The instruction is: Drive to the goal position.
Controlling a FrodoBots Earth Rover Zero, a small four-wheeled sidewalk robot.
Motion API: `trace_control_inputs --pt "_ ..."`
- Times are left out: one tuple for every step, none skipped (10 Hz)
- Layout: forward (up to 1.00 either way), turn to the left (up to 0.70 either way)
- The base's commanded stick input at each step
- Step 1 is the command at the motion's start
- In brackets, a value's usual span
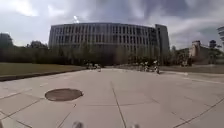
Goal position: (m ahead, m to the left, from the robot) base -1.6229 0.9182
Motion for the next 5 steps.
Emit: trace_control_inputs --pt "0.64 -0.01" --pt "0.64 -0.01" --pt "0.64 -0.01" --pt "0.64 -0.01" --pt "0.63 -0.01"
